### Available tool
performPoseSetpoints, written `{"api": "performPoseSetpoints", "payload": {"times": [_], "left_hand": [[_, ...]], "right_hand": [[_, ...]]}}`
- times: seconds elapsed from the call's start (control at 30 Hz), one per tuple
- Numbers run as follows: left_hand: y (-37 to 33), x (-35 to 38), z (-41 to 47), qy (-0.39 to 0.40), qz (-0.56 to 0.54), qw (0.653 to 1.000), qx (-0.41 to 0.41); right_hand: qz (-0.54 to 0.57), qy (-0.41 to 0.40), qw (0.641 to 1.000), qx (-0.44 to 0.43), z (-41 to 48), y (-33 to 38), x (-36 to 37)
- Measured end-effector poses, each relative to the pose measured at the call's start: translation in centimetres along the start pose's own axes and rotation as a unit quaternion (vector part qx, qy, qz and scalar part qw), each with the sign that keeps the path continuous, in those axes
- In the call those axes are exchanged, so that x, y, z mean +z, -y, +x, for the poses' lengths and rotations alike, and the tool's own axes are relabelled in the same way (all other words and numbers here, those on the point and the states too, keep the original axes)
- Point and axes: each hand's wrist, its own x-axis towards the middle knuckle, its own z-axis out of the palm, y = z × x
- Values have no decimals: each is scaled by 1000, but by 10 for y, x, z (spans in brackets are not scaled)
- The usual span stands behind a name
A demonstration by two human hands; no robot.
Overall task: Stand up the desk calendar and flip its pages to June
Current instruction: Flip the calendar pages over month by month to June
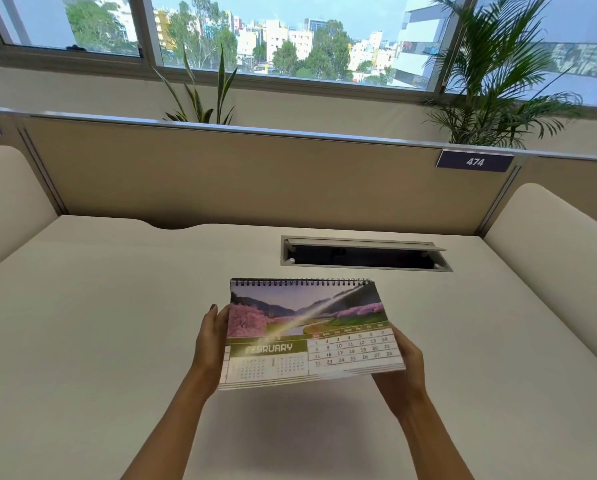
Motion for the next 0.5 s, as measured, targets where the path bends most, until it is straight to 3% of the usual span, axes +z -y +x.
{"api": "performPoseSetpoints", "payload": {"times": [0.1,0.2,0.33,0.5], "left_hand": [[-1,0,-2,-2,6,1000,26],[7,-9,8,-29,48,996,62],[5,-7,10,-11,48,999,15],[2,-2,7,-7,52,999,13]], "right_hand": [[26,68,995,-65,6,14,13],[10,84,986,-140,21,26,25],[-104,47,970,-214,29,36,39],[-264,12,931,-254,42,34,46]]}}
